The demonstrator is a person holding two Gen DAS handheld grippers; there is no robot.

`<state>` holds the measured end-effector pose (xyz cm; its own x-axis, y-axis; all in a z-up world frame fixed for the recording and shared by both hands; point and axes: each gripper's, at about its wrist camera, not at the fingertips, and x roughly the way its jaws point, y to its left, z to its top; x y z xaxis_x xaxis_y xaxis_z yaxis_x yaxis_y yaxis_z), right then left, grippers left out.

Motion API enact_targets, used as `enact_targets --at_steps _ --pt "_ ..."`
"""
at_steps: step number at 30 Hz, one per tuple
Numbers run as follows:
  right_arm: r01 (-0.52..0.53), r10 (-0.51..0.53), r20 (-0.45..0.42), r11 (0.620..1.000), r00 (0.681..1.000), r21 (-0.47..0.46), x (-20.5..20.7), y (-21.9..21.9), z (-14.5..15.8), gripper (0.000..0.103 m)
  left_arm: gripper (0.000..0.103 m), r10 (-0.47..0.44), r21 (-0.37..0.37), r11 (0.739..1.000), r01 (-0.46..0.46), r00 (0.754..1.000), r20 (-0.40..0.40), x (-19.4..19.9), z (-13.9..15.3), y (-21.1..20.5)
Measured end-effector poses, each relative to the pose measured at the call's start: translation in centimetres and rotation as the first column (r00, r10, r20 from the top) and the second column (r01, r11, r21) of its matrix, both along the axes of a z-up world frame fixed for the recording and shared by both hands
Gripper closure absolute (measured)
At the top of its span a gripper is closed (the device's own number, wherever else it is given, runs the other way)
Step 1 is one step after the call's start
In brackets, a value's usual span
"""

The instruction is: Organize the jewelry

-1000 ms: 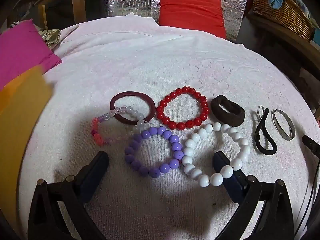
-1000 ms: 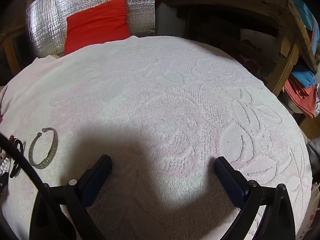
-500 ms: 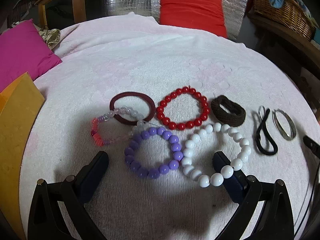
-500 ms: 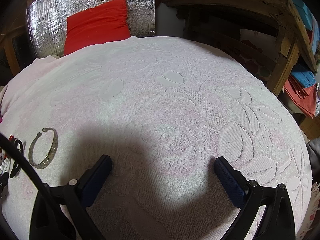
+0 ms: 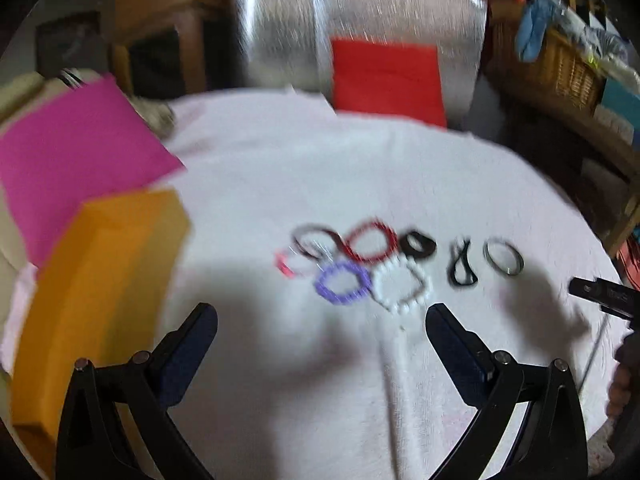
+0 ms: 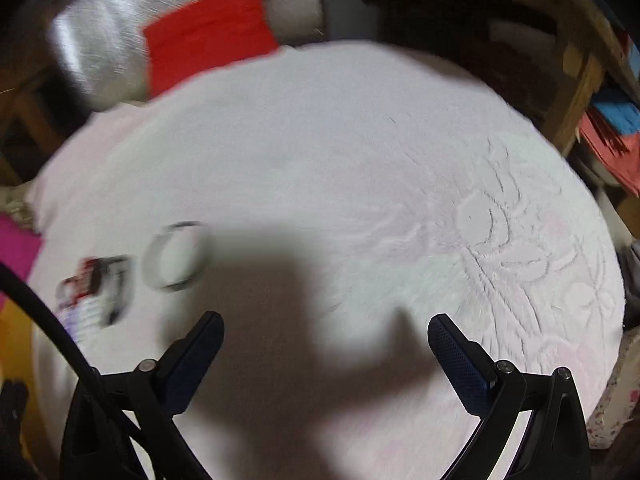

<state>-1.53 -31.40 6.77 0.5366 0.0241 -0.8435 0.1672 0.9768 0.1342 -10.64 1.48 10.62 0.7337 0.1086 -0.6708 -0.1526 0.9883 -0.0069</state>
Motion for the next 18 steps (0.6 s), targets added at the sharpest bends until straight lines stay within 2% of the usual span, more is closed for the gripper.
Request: enact_targets --at_steps 4,9,11,13,18 --pt "-0.096 0.095 0.163 0.995 0.982 -0.002 -4.5 3.9 5.3 0.000 0.000 0.035 0.041 0.999 -0.035 0.999 -0.003 -1.6 1.6 1.6" --pt "-0.157 0.147 0.295 0.988 0.944 0.008 -9.9 7.8 8.3 0.000 0.000 0.102 0.079 0.991 -0.106 0.993 0.063 -4.1 2.0 3.8" --pt "-0.170 0.152 0.337 0.985 0.929 0.027 -10.7 8.7 8.9 0.000 0.000 0.114 0.103 0.987 -0.124 0.989 0.099 -4.4 1.9 4.2" --pt "-0.187 0.163 0.369 0.982 0.915 0.031 -10.7 9.6 9.0 0.000 0.000 0.099 0.108 0.988 -0.109 0.990 0.098 -4.0 1.4 4.2" --pt "-0.197 0.188 0.342 0.980 0.921 -0.009 -8.9 12.3 7.1 0.000 0.000 0.049 0.121 0.991 -0.057 0.996 0.072 -2.9 0.6 3.5"
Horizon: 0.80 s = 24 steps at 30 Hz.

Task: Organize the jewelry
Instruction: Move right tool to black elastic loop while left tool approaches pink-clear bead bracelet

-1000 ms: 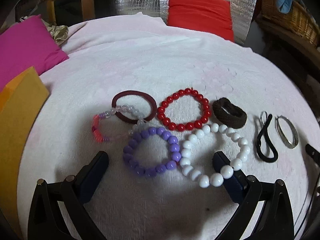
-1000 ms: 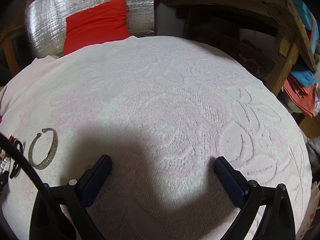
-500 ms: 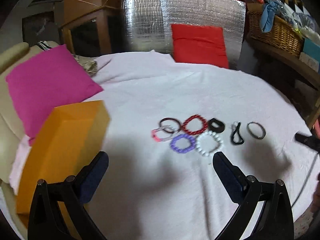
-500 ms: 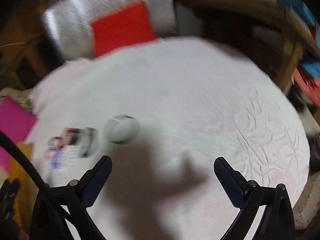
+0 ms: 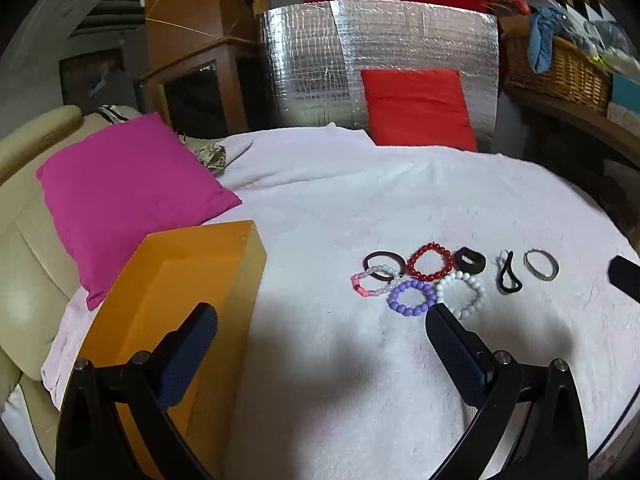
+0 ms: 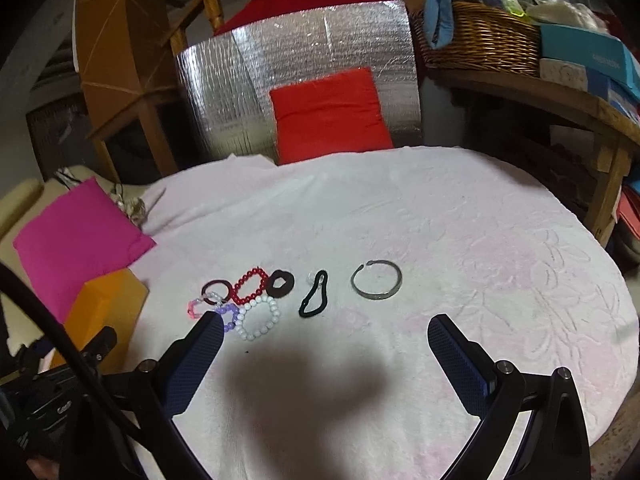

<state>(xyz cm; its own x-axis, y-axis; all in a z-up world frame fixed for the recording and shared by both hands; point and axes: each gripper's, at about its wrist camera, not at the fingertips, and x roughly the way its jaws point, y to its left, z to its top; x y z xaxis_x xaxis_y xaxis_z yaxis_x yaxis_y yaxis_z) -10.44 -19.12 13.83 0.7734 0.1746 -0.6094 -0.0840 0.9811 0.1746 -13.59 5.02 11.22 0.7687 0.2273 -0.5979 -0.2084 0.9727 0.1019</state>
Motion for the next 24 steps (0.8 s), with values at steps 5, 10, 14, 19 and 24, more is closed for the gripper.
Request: enact_targets --at_steps 5,10,14,19,24 --pt "-0.052 0.052 -0.013 0.997 0.999 -0.057 0.8 2.0 -0.9 0.000 0.000 -0.004 -0.035 0.999 0.004 1.000 -0.006 0.6 -0.1 -0.2" --pt "-0.061 0.060 -0.028 0.997 0.998 -0.050 1.0 1.9 -1.7 0.000 0.000 0.005 -0.040 0.999 -0.005 1.000 -0.009 0.8 -0.4 -0.1" --pt "-0.065 0.064 -0.045 0.997 0.997 -0.037 1.2 1.9 -1.9 0.000 0.000 0.010 -0.037 0.999 -0.011 1.000 -0.015 1.0 -0.6 -0.3" --pt "-0.073 0.071 -0.038 0.996 0.997 -0.051 0.8 1.8 -1.6 0.000 0.000 0.012 -0.034 0.999 -0.013 1.000 -0.016 1.1 -0.5 -0.4" --pt "-0.068 0.066 -0.039 0.997 0.997 -0.046 0.8 1.4 -1.6 0.000 0.000 0.017 -0.030 0.999 -0.018 1.000 -0.022 1.2 -0.6 -0.4"
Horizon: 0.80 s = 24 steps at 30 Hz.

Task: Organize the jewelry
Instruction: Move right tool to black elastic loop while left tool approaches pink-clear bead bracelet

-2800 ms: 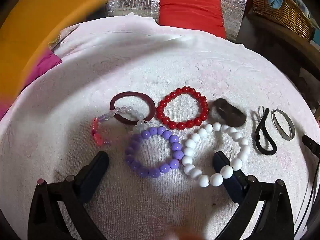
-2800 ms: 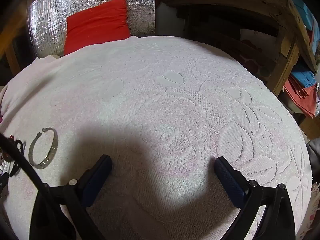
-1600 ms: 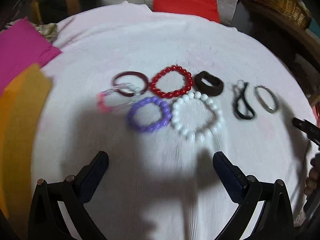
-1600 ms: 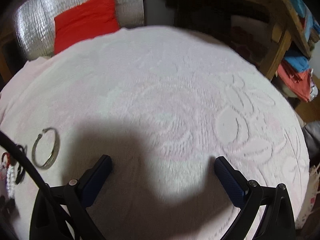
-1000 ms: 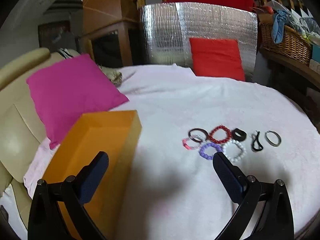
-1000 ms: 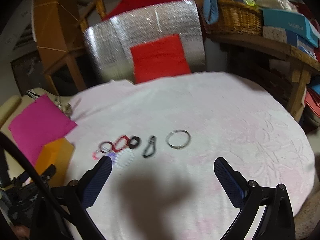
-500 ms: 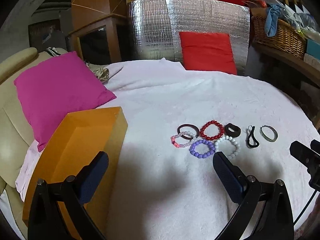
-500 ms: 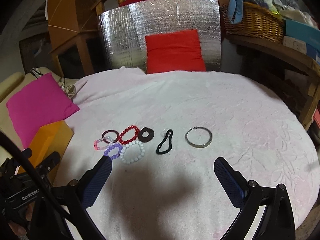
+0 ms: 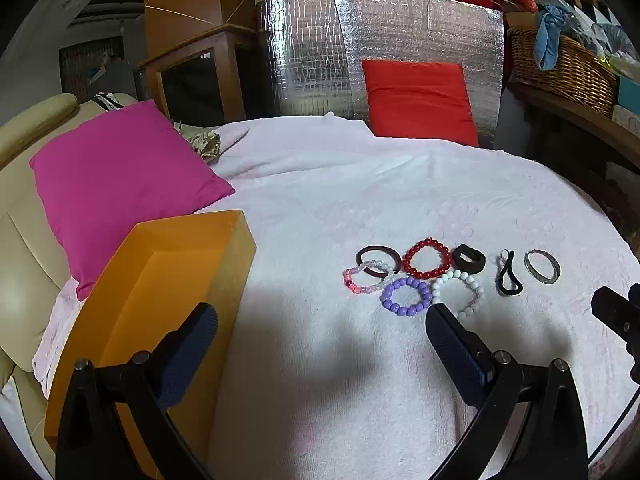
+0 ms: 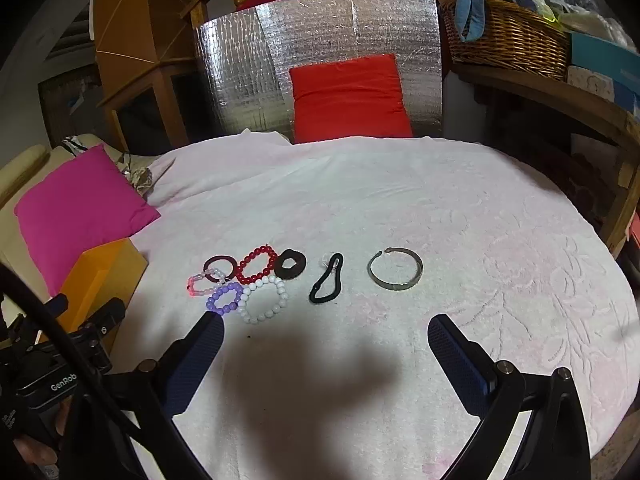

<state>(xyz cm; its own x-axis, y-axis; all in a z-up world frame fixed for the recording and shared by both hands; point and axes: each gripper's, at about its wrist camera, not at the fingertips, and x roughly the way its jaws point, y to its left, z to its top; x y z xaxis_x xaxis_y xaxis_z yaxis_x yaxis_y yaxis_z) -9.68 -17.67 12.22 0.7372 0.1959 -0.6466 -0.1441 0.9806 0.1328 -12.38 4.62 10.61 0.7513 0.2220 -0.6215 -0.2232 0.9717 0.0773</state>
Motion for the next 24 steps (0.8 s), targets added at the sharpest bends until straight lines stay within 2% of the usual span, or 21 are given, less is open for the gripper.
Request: enact_targets --at_steps 9,12,17,21,24 --pt "0.001 -0.001 -0.009 1.000 1.000 0.002 0.5 -0.5 -0.2 0.000 0.000 -0.002 -0.004 1.000 0.002 1.000 -0.022 0.4 -0.5 0.1" --pt "0.005 -0.005 -0.026 1.000 1.000 0.005 1.2 -1.0 -0.4 0.000 0.000 -0.010 -0.038 0.999 0.008 0.998 -0.055 1.0 -1.1 0.6" --pt "0.027 -0.023 -0.056 0.997 0.998 0.069 3.0 -3.2 -0.7 0.001 0.000 -0.011 -0.133 0.991 -0.005 0.993 -0.117 2.5 -2.4 2.2" --pt "0.012 0.012 -0.135 0.984 0.991 0.177 5.4 -4.5 -1.9 0.012 0.000 -0.012 -0.153 0.988 -0.010 0.990 -0.142 3.4 -3.0 2.8" --pt "0.013 0.049 -0.208 0.958 0.977 0.285 7.0 -4.8 -3.4 0.025 0.000 -0.015 -0.155 0.988 -0.012 0.985 -0.169 4.2 -3.7 2.9"
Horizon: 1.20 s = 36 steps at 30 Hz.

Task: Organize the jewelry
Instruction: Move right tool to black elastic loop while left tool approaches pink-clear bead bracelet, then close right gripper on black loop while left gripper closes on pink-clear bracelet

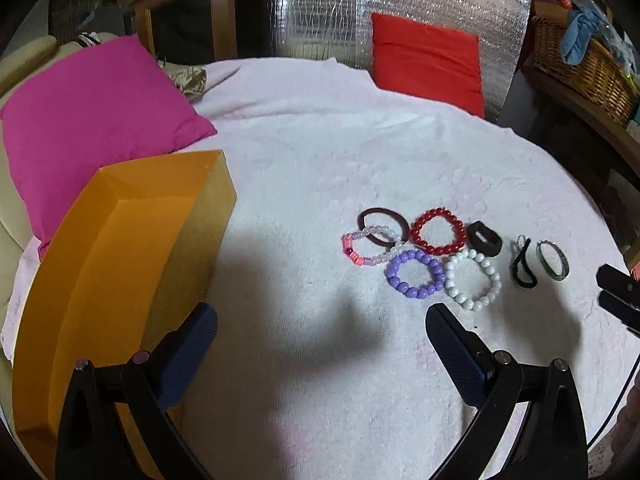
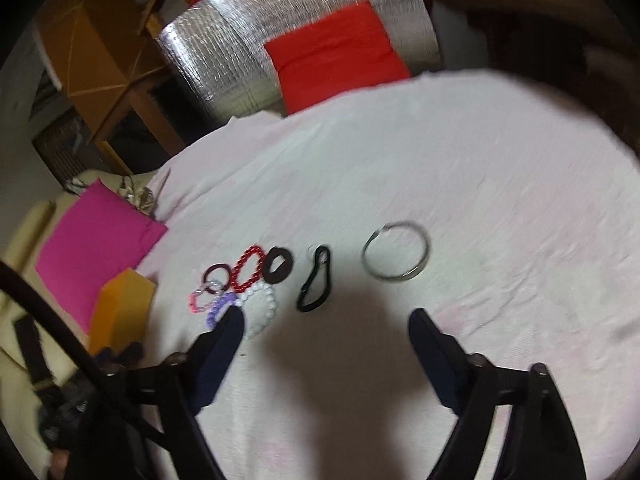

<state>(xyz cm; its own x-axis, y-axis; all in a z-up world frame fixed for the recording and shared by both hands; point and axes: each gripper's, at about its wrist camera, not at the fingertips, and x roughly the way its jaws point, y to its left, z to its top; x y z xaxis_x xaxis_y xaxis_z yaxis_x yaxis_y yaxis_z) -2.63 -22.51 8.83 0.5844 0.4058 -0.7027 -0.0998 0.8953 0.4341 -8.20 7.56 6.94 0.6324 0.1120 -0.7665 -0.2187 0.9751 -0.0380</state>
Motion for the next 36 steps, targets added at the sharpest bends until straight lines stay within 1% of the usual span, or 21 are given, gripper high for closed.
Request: enact_targets --at_steps 1,2,3,4,5,8,12,14,16,17,19,20,21,22,23,26,33,35,36 --pt "0.003 -0.002 -0.026 0.999 1.000 0.042 0.6 0.0 -0.5 0.028 0.000 -0.004 0.002 1.000 0.004 1.000 -0.009 0.3 -0.2 0.0" --pt "0.007 -0.005 -0.037 0.998 0.999 0.063 0.9 0.0 -0.9 0.028 0.000 -0.009 0.003 1.000 0.009 1.000 -0.015 0.5 -0.3 0.0" --pt "0.010 -0.006 -0.043 0.997 0.999 0.077 1.4 0.2 -1.2 0.028 0.000 -0.016 0.003 1.000 0.016 1.000 -0.024 0.7 -0.5 -0.1" --pt "0.009 -0.006 -0.042 0.997 0.999 0.082 1.9 0.4 -1.3 0.031 0.000 -0.016 0.008 1.000 0.016 0.999 -0.033 1.0 -0.7 0.0" --pt "0.005 -0.002 -0.039 0.996 0.999 0.085 2.4 0.8 -1.4 0.036 0.000 -0.017 0.012 1.000 0.018 0.999 -0.036 1.2 -0.8 0.0" --pt "-0.003 0.009 -0.059 0.995 0.998 0.095 4.1 1.8 -2.3 0.042 0.000 -0.024 0.019 1.000 0.025 0.999 -0.049 1.8 -1.2 0.0" --pt "0.018 -0.011 -0.092 0.997 0.996 0.076 6.5 2.9 -4.0 0.049 0.000 -0.045 0.012 0.999 0.046 0.997 -0.055 2.8 -1.7 -0.2" --pt "0.028 -0.021 -0.096 0.997 0.995 0.077 7.4 2.9 -4.8 0.058 0.000 -0.073 -0.006 0.997 0.073 0.996 -0.053 3.4 -2.0 -0.5" --pt "0.041 -0.033 -0.102 0.996 0.994 0.074 8.2 3.1 -5.5 0.059 0.000 -0.104 -0.022 0.994 0.103 0.993 -0.055 4.0 -2.3 -1.0" --pt "0.044 -0.036 -0.104 0.996 0.994 0.073 8.5 3.1 -5.8 0.066 0.001 -0.123 -0.030 0.992 0.122 0.991 -0.054 4.3 -2.4 -1.4" --pt "0.042 -0.034 -0.108 0.997 0.994 0.072 8.9 3.4 -6.3 0.076 0.009 -0.154 -0.053 0.987 0.151 0.987 -0.056 4.9 -2.8 -2.0" --pt "0.041 -0.034 -0.107 0.997 0.994 0.072 9.0 3.4 -6.3 0.078 0.012 -0.164 -0.069 0.985 0.160 0.985 -0.062 5.3 -3.0 -2.2" --pt "0.039 -0.032 -0.102 0.997 0.994 0.070 9.0 3.5 -6.3 0.080 0.019 -0.165 -0.075 0.984 0.160 0.984 -0.066 5.5 -3.1 -2.3" --pt "0.036 -0.030 -0.096 0.997 0.995 0.068 8.9 3.5 -6.2 0.086 0.024 -0.156 -0.078 0.985 0.151 0.985 -0.070 5.8 -3.3 -2.2" --pt "0.032 -0.026 -0.095 0.997 0.995 0.067 8.9 3.4 -6.2 0.088 0.025 -0.145 -0.081 0.987 0.139 0.987 -0.072 6.0 -3.3 -2.0" --pt "0.031 -0.024 -0.090 0.997 0.996 0.076 8.7 3.0 -6.4 0.091 0.025 -0.097 -0.119 0.989 0.088 0.993 -0.073 6.7 -3.7 -1.1" --pt "0.027 -0.017 -0.082 0.993 0.996 0.115 8.0 2.2 -6.0 0.091 0.025 -0.025 -0.173 0.985 0.014 0.998 -0.062 8.2 -4.3 0.4" --pt "0.020 -0.010 -0.086 0.993 0.996 0.117 7.7 2.1 -6.0 0.091 0.034 -0.011 -0.188 0.982 0.000 0.998 -0.056 8.6 -4.5 0.7" --pt "0.019 -0.008 -0.087 0.993 0.996 0.116 7.6 2.1 -6.0 0.091 0.041 -0.010 -0.193 0.981 0.000 0.999 -0.050 8.8 -4.6 0.8"
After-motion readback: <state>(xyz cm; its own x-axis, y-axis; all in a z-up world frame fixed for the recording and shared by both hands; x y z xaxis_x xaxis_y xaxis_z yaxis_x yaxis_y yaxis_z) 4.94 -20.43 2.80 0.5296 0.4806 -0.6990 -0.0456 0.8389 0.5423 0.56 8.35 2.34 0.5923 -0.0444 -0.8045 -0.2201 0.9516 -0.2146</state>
